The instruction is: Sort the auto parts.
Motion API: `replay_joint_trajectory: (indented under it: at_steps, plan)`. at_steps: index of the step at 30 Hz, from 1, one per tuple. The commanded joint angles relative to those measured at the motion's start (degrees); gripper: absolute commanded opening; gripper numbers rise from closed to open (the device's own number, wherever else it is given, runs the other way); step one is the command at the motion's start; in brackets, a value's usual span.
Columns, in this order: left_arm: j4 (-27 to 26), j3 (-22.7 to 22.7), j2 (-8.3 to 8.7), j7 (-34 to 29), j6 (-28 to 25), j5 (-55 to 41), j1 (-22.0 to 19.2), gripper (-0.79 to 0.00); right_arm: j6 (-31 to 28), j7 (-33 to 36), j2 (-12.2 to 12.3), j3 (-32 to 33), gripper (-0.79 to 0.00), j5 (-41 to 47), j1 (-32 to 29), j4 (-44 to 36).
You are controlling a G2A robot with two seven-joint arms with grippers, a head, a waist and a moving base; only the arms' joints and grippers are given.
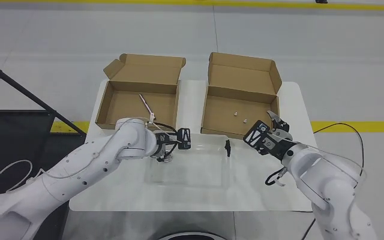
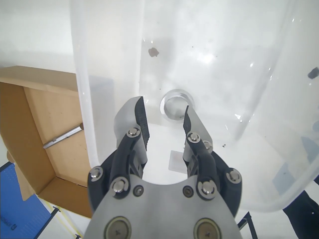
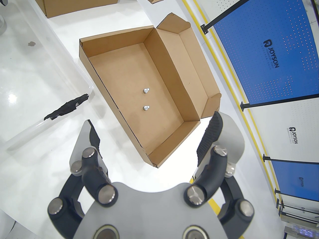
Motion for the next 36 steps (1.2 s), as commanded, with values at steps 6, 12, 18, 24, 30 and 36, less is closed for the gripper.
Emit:
replay_joint_trajectory:
  at_steps: [6,12,18,24,30,36]
  plan:
    - [0.76,1.41,-1.24,-1.33,-1.03,3.02,-0.31,-0.397,0.0,0.0,0.0,0.0,0.0,0.0,0.0,0.0]
    - [1.59,2.12,-2.12,-1.94,-1.55,4.35,-0.23,-0.357,0.0,0.0,0.0,0.0,0.0,0.0,0.0,0.0]
    - [2.09,2.39,-2.83,-2.32,-1.88,5.18,-0.04,-0.36,0.0,0.0,0.0,0.0,0.0,0.0,0.0,0.0]
    - [2.26,2.48,-3.26,-3.24,-1.64,7.38,0.42,-0.388,0.0,0.0,0.0,0.0,0.0,0.0,0.0,0.0]
    - [2.45,2.31,-3.55,-3.57,-2.09,7.89,1.22,-0.397,0.0,0.0,0.0,0.0,0.0,0.0,0.0,0.0]
    - [2.44,1.84,-3.89,-3.49,-2.54,7.03,1.77,-0.397,0.0,0.0,0.0,0.0,0.0,0.0,0.0,0.0]
